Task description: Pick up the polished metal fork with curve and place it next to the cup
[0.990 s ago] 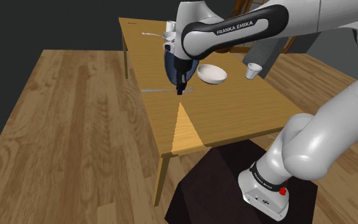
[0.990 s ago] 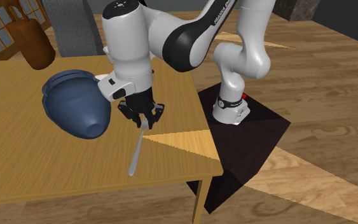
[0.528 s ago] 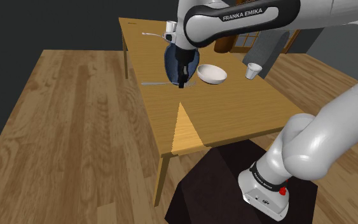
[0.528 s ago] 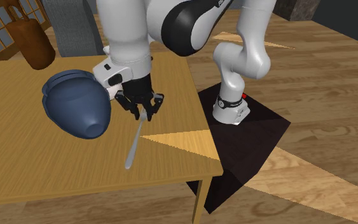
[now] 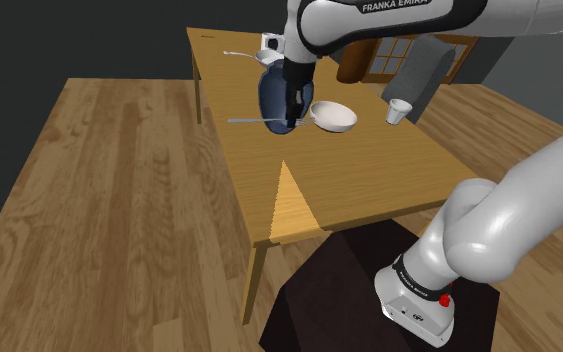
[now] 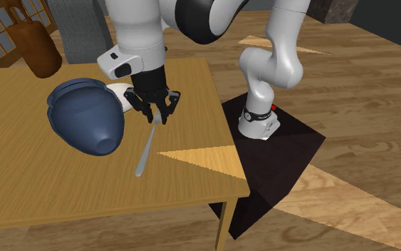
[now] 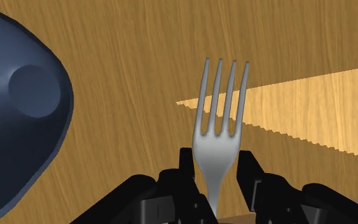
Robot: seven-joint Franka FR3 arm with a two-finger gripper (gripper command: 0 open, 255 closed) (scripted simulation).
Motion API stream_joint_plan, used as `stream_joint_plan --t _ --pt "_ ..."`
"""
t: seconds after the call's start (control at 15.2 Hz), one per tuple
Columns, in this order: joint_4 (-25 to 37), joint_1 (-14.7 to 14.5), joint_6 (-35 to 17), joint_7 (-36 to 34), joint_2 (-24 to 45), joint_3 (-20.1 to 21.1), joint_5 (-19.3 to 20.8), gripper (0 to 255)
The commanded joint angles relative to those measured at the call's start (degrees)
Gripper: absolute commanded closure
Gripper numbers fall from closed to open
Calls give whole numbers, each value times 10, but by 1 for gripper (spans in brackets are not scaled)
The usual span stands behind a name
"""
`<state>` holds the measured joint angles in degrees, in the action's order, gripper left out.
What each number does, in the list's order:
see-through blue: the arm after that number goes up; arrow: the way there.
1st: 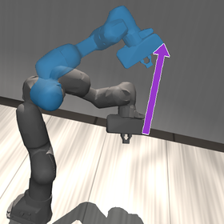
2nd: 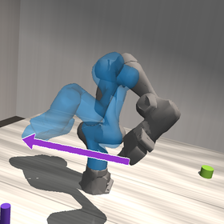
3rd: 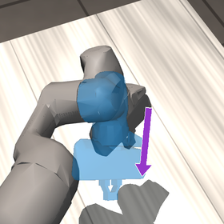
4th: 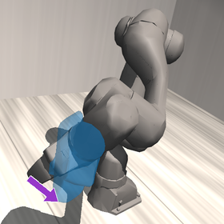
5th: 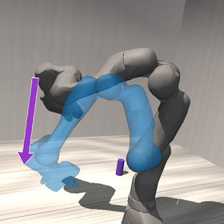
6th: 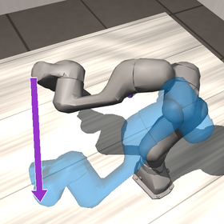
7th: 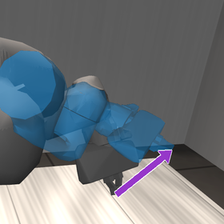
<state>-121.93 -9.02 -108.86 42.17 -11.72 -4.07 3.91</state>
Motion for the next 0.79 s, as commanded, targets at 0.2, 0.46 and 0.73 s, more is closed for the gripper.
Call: stream_joint_plan --t 0.2,0.46,0.73 --pt "-16 29 -3 63 -17 -40 13 255" --pt "-20 53 -6 118 -22 -75 23 255" --pt "-13 77 -9 174 -17 -111 32 255"
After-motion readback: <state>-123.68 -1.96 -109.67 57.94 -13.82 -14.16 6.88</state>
